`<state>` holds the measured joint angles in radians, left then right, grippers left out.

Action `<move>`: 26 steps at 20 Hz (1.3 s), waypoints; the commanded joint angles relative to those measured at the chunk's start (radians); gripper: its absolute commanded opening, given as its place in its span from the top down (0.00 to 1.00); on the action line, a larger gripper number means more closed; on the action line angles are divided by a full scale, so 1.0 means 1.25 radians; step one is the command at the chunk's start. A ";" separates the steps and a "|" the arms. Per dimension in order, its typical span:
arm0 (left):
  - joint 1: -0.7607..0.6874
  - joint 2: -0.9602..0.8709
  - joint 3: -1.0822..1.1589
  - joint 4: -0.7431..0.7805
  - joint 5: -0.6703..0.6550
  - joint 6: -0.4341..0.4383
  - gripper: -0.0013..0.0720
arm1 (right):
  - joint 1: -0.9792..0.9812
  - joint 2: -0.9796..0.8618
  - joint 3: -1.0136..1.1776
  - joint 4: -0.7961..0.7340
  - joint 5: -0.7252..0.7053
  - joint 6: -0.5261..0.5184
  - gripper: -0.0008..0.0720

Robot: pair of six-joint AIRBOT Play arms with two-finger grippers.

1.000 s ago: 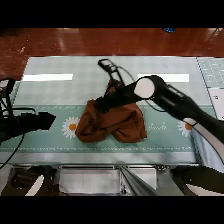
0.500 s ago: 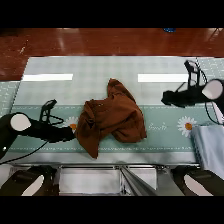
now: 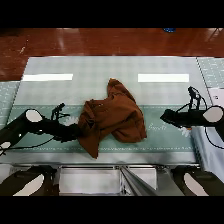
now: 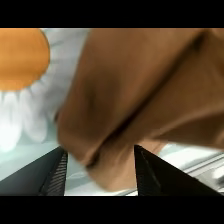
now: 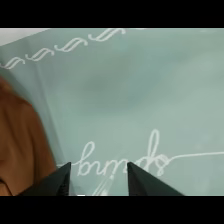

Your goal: Fold the shirts.

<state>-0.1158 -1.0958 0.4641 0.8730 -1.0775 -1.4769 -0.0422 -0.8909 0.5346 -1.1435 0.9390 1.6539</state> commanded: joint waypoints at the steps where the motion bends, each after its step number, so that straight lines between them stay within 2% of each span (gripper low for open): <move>1: -0.023 -0.059 0.002 -0.098 0.089 0.025 0.35 | 0.015 0.005 -0.049 0.107 -0.019 -0.043 0.43; 2: -0.030 -0.072 0.002 -0.130 0.100 0.051 0.55 | 0.024 0.005 -0.055 0.111 -0.023 -0.043 0.43; 4: -0.034 -0.092 0.002 -0.173 0.098 0.102 0.82 | 0.027 -0.005 -0.059 0.117 -0.026 -0.045 0.43; 5: -0.034 -0.095 0.002 -0.183 0.093 0.119 0.90 | 0.027 -0.020 -0.059 0.130 -0.024 -0.062 0.43; 7: -0.034 -0.095 0.005 -0.185 0.067 0.141 0.95 | 0.027 -0.069 -0.059 0.186 -0.016 -0.115 0.43; 11: -0.034 -0.092 0.013 -0.184 0.031 0.155 0.95 | 0.027 -0.181 -0.059 0.292 0.023 -0.234 0.43; 14: -0.034 -0.089 0.013 -0.184 0.031 0.155 0.95 | 0.027 -0.223 -0.059 0.294 0.065 -0.258 0.43; 18: -0.034 -0.089 0.013 -0.184 0.031 0.155 0.95 | 0.038 -0.262 -0.058 0.315 0.060 -0.266 0.43; 19: -0.034 -0.089 0.013 -0.185 0.031 0.155 0.95 | 0.052 -0.271 -0.056 0.318 0.051 -0.270 0.47; 21: -0.033 -0.089 0.013 -0.185 0.030 0.155 0.95 | 0.090 -0.282 -0.037 0.332 0.028 -0.297 0.84; 22: -0.033 -0.089 0.014 -0.185 0.031 0.155 0.95 | 0.104 -0.282 -0.022 0.346 0.024 -0.314 0.94; 26: -0.012 -0.088 0.095 -0.185 -0.002 0.155 0.95 | 0.110 -0.279 0.136 0.337 0.092 -0.341 0.97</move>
<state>-0.1482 -1.2072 0.5190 0.6434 -1.0512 -1.2831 0.0837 -1.2373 0.5896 -0.7303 0.9871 1.2587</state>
